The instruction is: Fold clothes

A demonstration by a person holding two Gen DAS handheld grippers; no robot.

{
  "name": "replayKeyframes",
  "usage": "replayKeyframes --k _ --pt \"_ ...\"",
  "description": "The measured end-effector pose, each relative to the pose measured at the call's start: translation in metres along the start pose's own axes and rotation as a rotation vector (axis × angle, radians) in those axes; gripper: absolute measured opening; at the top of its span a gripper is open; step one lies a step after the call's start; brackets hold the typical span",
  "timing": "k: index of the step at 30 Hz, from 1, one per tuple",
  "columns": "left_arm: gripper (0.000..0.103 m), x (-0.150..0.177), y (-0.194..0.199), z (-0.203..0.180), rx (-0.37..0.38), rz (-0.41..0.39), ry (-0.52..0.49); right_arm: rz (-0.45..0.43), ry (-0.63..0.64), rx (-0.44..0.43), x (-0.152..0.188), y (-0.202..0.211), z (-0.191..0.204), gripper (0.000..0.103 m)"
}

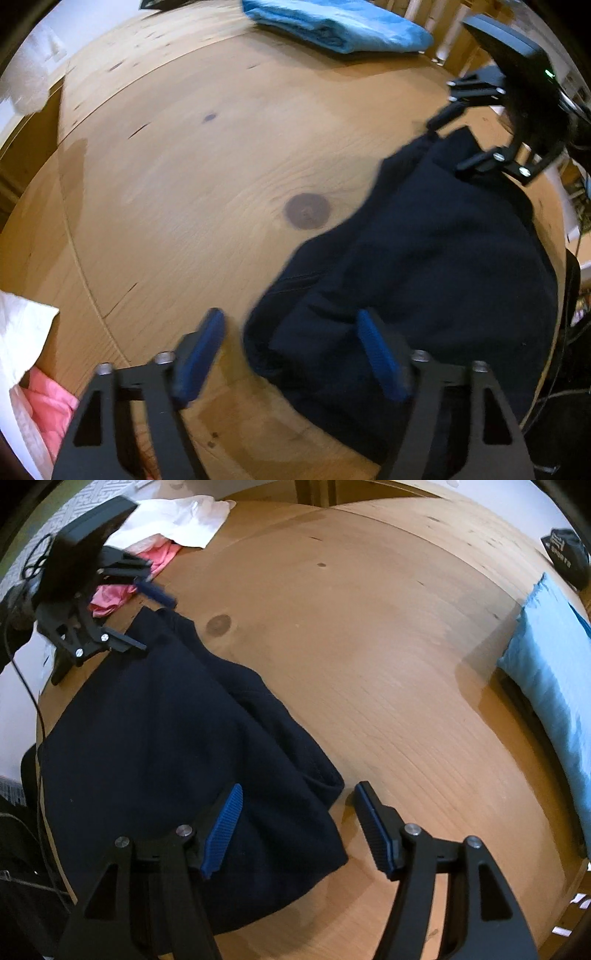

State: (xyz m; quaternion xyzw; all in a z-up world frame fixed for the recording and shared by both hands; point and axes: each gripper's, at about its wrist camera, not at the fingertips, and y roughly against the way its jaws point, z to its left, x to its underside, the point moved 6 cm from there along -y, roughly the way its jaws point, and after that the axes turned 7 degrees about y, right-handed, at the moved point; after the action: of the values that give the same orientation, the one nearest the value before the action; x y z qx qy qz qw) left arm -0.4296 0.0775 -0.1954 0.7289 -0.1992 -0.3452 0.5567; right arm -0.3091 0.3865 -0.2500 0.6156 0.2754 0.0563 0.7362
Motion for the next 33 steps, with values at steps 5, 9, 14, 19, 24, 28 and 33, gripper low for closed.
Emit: replayKeyframes --k 5,9,14,19,24,28,33 --pt "0.040 0.003 0.002 -0.002 0.030 0.009 -0.019 0.014 0.012 0.035 0.004 0.003 0.004 0.050" --pt "0.020 0.007 0.004 -0.006 0.055 0.006 -0.028 0.017 0.010 0.006 0.007 0.007 0.010 0.027" --pt "0.016 0.013 0.008 -0.012 0.005 -0.025 -0.062 0.000 0.007 0.022 0.013 0.012 0.014 0.018" --pt "0.014 0.021 0.014 -0.010 -0.009 -0.067 -0.026 -0.031 -0.024 0.035 0.019 0.027 0.006 0.016" --pt "0.014 0.026 0.053 -0.004 -0.028 -0.135 0.003 -0.116 -0.039 0.080 0.013 0.074 0.001 0.015" --pt "0.014 0.011 0.118 -0.006 -0.111 -0.252 -0.029 -0.214 -0.019 0.209 -0.004 0.139 -0.006 0.013" --pt "0.014 0.000 0.235 -0.039 -0.261 -0.463 -0.111 -0.379 0.032 0.379 -0.015 0.240 0.024 0.012"
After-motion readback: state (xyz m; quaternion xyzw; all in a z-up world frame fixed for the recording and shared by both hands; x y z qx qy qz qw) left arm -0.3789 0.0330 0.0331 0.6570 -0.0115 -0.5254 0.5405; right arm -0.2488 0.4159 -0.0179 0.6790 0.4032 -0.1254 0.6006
